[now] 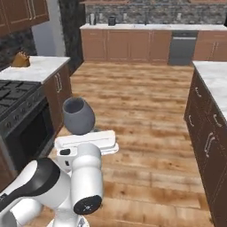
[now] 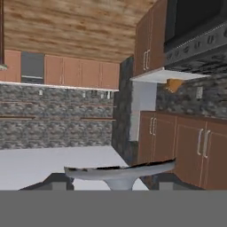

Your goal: Retrieve the wine glasses from the counter and place one next to each plate.

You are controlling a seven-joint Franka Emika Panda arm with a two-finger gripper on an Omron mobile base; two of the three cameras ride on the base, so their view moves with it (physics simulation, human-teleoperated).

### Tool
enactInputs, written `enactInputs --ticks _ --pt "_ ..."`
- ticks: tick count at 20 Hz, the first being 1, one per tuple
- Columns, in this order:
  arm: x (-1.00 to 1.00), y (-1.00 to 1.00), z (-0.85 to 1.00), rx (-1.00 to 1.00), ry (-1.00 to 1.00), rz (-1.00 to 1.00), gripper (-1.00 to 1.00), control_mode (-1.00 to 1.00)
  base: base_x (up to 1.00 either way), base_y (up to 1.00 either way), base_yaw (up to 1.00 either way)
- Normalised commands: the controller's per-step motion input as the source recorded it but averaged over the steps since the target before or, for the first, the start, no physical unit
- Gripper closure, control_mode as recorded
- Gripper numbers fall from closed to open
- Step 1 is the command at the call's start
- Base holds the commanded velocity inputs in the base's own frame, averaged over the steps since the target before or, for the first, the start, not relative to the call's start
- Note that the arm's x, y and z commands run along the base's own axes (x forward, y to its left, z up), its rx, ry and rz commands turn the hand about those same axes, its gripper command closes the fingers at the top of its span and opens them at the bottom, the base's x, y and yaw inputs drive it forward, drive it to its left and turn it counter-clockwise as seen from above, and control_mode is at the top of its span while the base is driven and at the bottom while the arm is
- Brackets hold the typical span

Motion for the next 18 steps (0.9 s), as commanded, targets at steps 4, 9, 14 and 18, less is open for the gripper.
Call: enactInputs --ticks 4,9,14,18 --pt "0.0 0.0 0.0 0.0 0.0 0.0 1.0 1.0 0.0 -0.87 -0.71" --pt "0.0 0.0 0.0 0.0 0.0 0.0 1.0 1.0 0.04 -0.52 -0.76" --pt "0.0 0.0 0.0 0.0 0.0 0.0 1.0 1.0 0.82 0.89 -0.39" --pt "0.0 0.0 0.0 0.0 0.0 0.0 1.0 1.0 0.69 0.76 -0.26"
